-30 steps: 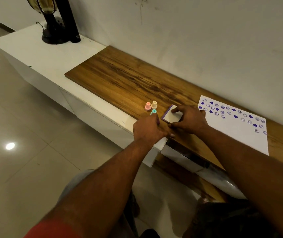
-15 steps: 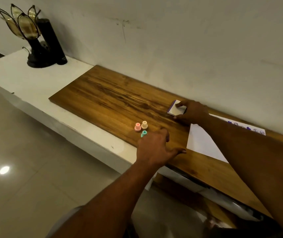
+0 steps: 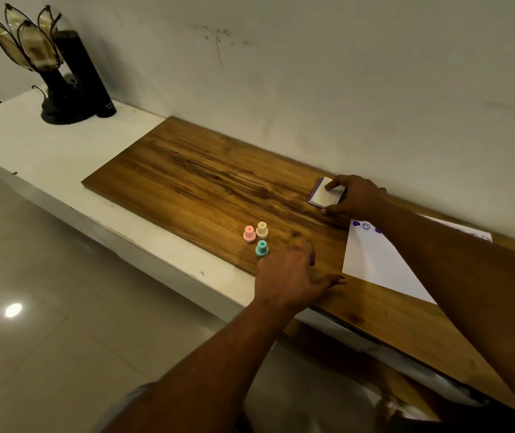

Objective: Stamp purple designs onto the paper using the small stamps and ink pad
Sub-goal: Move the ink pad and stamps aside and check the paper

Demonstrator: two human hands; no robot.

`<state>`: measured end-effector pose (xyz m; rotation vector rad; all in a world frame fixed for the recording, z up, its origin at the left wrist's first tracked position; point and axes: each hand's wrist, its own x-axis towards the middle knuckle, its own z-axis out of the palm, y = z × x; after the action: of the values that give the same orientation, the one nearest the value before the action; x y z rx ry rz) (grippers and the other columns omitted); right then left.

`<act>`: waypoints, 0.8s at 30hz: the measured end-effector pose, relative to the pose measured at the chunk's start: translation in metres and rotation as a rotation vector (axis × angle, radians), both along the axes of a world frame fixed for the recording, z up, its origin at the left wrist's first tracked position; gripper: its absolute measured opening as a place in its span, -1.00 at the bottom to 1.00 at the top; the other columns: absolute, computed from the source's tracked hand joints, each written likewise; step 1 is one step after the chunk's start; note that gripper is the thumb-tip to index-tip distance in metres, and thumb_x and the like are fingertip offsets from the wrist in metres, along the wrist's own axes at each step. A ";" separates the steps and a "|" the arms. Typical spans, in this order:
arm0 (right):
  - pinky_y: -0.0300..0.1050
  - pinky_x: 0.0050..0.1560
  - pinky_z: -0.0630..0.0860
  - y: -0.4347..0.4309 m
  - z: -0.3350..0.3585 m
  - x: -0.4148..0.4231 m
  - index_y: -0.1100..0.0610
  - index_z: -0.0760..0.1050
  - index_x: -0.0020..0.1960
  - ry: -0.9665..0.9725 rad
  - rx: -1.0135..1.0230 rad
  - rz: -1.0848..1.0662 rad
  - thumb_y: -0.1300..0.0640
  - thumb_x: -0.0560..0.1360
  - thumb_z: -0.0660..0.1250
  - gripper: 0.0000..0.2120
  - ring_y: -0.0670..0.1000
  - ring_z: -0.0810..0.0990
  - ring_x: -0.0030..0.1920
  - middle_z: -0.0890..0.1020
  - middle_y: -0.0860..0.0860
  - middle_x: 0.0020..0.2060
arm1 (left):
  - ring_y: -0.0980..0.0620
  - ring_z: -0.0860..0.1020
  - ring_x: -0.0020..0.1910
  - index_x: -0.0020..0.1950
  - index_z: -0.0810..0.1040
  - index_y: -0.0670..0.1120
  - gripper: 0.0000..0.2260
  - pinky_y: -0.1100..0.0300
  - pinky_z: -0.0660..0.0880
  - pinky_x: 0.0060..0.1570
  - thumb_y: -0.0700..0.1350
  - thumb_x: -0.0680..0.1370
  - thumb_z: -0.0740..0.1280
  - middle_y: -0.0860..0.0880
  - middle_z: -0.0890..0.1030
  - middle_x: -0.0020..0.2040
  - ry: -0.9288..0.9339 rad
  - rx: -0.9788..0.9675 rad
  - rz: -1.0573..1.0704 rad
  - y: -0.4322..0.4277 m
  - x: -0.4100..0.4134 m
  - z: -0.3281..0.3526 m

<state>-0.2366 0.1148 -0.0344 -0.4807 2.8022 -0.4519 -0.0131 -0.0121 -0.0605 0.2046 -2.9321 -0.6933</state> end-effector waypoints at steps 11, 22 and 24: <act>-0.05 0.10 0.43 0.003 -0.001 0.002 -0.04 0.38 0.41 -0.034 -0.099 -0.026 -0.21 0.21 0.67 -0.13 0.16 0.53 0.26 0.52 0.07 0.35 | 0.14 0.47 -0.27 -0.04 0.43 0.10 -0.46 0.20 0.31 -0.31 0.58 0.43 0.22 0.13 0.51 -0.24 0.010 -0.009 0.000 0.001 -0.001 0.002; -0.09 0.04 0.64 -0.043 0.026 0.069 -0.08 0.53 0.29 0.039 -0.390 0.418 -0.07 0.46 0.54 -0.57 -0.15 0.63 0.02 0.64 -0.14 0.11 | 0.11 0.61 -0.21 0.11 0.58 -0.01 -0.73 0.19 0.53 -0.25 0.18 0.67 0.28 0.08 0.63 -0.14 0.427 0.414 0.460 -0.071 0.000 0.022; -0.12 0.05 0.64 -0.059 0.024 0.078 -0.07 0.51 0.37 0.003 -0.253 0.544 -0.01 0.50 0.51 -0.54 -0.15 0.60 0.06 0.62 -0.13 0.21 | 0.03 0.62 -0.05 0.22 0.55 -0.04 -0.82 0.17 0.51 -0.16 0.01 0.68 0.33 0.01 0.64 0.01 0.392 0.408 0.589 -0.092 -0.001 0.019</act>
<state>-0.1581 0.0558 -0.0104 -1.2478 2.4730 -0.6727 -0.0139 -0.1043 -0.0418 0.8210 -2.1662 -1.0604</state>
